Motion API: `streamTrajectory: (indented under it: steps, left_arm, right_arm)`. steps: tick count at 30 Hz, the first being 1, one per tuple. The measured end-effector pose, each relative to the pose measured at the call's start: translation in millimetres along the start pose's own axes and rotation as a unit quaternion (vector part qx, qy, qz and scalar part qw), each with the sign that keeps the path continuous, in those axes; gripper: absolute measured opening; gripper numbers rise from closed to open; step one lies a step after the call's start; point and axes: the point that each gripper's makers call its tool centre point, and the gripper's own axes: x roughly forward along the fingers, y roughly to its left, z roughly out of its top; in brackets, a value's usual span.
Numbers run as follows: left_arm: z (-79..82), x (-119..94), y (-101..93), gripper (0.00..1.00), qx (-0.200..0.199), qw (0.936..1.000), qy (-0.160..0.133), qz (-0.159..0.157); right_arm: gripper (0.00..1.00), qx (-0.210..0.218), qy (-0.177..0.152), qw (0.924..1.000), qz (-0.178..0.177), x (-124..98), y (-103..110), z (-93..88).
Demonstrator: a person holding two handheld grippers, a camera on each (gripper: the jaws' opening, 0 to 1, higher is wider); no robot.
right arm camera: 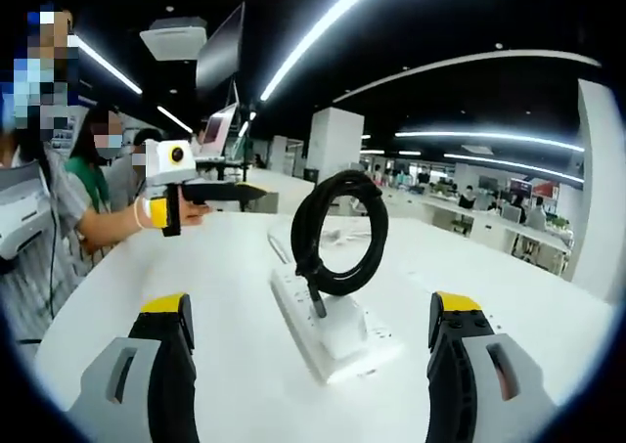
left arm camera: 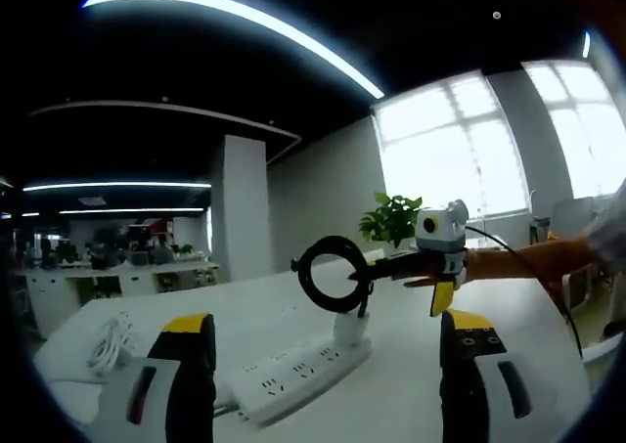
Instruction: Straighten the power strip on the desk, plug the charger into it
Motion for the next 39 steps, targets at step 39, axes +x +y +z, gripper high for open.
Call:
streamTrajectory:
  steps: [39]
  left_arm:
    - [-13.7, -13.4, -1.4, 0.95, -0.008, 0.9999, -0.01, 0.003]
  right_arm:
    - [0.7, -0.142, 0.238, 0.9586, 0.065, 29.7, -16.2, -23.1]
